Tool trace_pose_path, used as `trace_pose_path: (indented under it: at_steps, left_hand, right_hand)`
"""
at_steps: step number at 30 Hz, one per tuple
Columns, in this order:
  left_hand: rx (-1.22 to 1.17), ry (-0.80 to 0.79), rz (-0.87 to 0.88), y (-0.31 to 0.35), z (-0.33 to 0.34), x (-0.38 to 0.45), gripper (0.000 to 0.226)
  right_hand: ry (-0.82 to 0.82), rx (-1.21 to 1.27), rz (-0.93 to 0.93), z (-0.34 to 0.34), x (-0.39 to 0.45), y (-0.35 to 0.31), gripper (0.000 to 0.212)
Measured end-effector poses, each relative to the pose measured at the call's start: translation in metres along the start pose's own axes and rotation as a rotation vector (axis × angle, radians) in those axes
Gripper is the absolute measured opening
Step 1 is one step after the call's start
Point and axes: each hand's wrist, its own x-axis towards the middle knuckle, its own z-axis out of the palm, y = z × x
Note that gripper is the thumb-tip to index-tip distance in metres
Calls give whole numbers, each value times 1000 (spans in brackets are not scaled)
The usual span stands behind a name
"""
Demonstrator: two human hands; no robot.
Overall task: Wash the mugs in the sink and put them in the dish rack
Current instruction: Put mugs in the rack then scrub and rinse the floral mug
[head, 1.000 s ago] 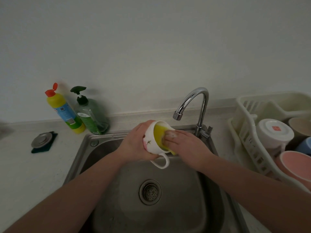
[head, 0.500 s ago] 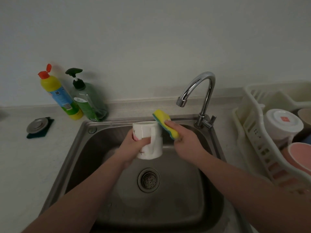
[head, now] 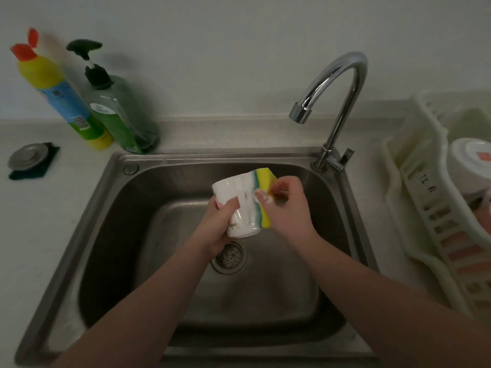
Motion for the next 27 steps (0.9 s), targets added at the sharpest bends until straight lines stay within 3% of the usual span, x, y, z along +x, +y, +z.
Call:
trace_pose_path:
  at_steps: [2,5,9,12,15,17,24,27]
  left_hand:
    - [-44,63,-29,-9,0,5,67]
    - [-61,94,-27,-19,-2,14,76]
    - [-55,135,0,-32,-5,24,55]
    - [-60,134,10,-44,-8,32,57]
    - [-50,154,7,-63,-9,31,23]
    - [-53,154,4,-72,-9,28,13]
    - [27,155,59,-61,-6,30,14]
    - [53,121,35,-56,-4,30,25]
  right_hand:
    - [2,28,23,4,2,8,37]
    - [8,-61,48,13,6,26,49]
    - [-50,76,90,23,5,42,47]
    - [-57,25,-8,29,2,53,45]
    - [-62,-69,-77,34,-2,70,43]
    - [-68,-75,-52,35,-6,78,44]
    - [1,294,181,38,0,96,40]
    - [-43,413,276,35,8,96,31]
